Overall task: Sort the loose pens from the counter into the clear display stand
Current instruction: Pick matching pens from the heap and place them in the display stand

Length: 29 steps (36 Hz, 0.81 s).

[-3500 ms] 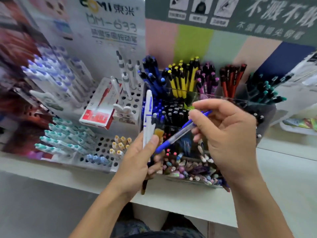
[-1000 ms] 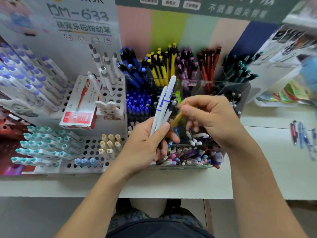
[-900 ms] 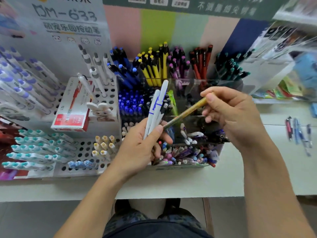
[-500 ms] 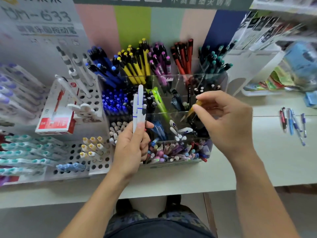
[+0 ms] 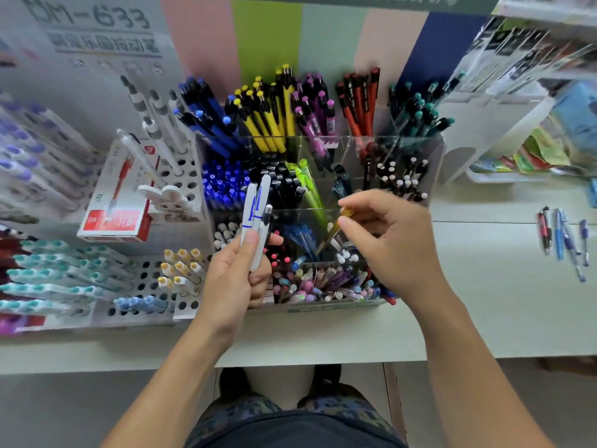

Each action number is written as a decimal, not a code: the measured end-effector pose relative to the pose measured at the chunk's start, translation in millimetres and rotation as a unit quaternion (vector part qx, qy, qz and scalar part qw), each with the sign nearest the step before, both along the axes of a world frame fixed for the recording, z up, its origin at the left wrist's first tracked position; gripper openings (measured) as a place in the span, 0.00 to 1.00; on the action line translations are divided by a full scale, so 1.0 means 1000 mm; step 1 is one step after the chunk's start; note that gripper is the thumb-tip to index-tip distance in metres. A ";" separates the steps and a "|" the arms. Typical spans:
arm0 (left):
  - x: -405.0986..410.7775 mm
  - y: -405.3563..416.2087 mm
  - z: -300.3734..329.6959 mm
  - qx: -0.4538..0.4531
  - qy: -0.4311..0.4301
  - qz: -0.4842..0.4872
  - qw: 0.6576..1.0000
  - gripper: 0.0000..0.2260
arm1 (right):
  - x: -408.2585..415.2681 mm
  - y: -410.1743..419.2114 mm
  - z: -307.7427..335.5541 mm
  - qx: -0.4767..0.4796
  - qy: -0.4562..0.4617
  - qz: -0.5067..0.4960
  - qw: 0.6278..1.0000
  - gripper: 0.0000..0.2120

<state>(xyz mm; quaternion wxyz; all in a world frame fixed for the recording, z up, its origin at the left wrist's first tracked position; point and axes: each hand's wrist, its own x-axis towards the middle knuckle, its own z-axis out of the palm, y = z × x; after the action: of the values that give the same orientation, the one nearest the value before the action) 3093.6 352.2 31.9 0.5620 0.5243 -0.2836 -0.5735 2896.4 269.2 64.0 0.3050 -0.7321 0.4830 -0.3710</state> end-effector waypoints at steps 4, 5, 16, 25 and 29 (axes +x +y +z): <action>-0.002 0.001 -0.002 0.003 0.000 -0.005 1.000 0.17 | 0.008 0.001 -0.027 0.016 0.091 0.038 0.995 0.11; -0.003 0.001 -0.003 0.001 0.005 -0.005 1.000 0.17 | 0.010 0.002 -0.030 0.021 0.103 0.044 0.994 0.11; -0.004 -0.001 -0.005 -0.024 0.025 -0.034 0.999 0.16 | 0.022 0.003 -0.042 0.088 0.126 0.014 0.988 0.08; -0.002 0.002 -0.005 -0.032 -0.019 -0.023 0.999 0.15 | 0.018 0.004 -0.050 0.016 0.152 -0.017 0.988 0.05; -0.002 0.004 -0.005 -0.025 0.000 -0.058 0.998 0.13 | 0.020 0.000 -0.046 -0.022 0.212 0.031 0.977 0.05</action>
<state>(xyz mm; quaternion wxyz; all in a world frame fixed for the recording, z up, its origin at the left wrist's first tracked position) 3091.6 356.1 26.7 0.5403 0.4930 -0.3278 -0.5980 2916.3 269.4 18.5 0.1908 -0.8153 0.5052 -0.2087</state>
